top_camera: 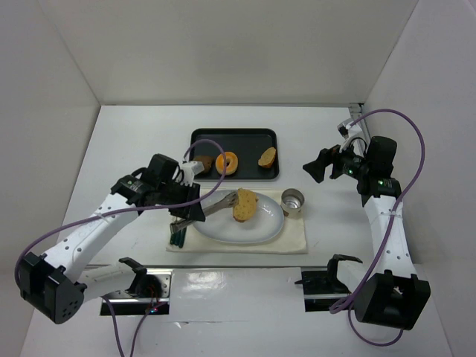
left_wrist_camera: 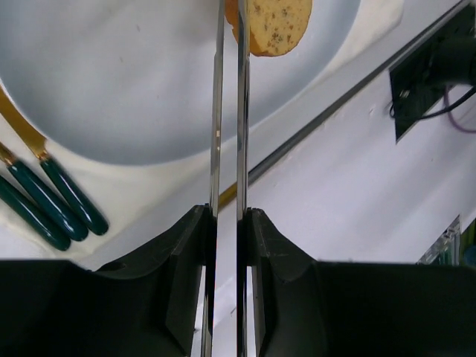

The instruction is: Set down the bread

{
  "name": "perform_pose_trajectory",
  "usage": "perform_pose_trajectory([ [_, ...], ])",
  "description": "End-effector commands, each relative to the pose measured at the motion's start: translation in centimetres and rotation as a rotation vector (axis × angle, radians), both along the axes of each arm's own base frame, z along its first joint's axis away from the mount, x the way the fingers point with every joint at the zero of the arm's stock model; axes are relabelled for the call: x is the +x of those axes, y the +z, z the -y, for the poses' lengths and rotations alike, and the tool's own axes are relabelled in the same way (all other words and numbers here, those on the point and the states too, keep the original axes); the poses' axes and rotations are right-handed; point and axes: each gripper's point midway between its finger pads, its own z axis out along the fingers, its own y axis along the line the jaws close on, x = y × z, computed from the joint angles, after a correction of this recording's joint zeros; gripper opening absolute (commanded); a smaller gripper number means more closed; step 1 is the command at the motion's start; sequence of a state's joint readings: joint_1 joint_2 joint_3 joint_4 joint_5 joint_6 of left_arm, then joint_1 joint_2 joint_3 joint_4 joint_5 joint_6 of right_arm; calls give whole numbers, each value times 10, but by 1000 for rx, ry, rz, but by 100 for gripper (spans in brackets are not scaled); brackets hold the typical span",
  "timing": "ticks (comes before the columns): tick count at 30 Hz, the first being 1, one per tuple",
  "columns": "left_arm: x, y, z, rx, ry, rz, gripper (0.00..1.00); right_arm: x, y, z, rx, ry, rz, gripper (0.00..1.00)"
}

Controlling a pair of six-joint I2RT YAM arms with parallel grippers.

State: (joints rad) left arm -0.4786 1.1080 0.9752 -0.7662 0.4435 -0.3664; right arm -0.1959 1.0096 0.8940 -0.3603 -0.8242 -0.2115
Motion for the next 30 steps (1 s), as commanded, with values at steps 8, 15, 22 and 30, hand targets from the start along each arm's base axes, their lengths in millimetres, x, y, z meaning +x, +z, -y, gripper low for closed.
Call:
perform_pose_trajectory([
  [8,-23,-22,10,31,-81,-49,2,2,19,0,-25,4,65,100],
  [15,-22,-24,7,57,-69,-56,54,2,19,0,-25,4,65,100],
  [22,-19,-17,3,70,-53,-29,59,2,19,0,-25,4,65,100],
  [30,-1,37,-10,82,19,113,56,2,19,0,-25,4,65,100],
])
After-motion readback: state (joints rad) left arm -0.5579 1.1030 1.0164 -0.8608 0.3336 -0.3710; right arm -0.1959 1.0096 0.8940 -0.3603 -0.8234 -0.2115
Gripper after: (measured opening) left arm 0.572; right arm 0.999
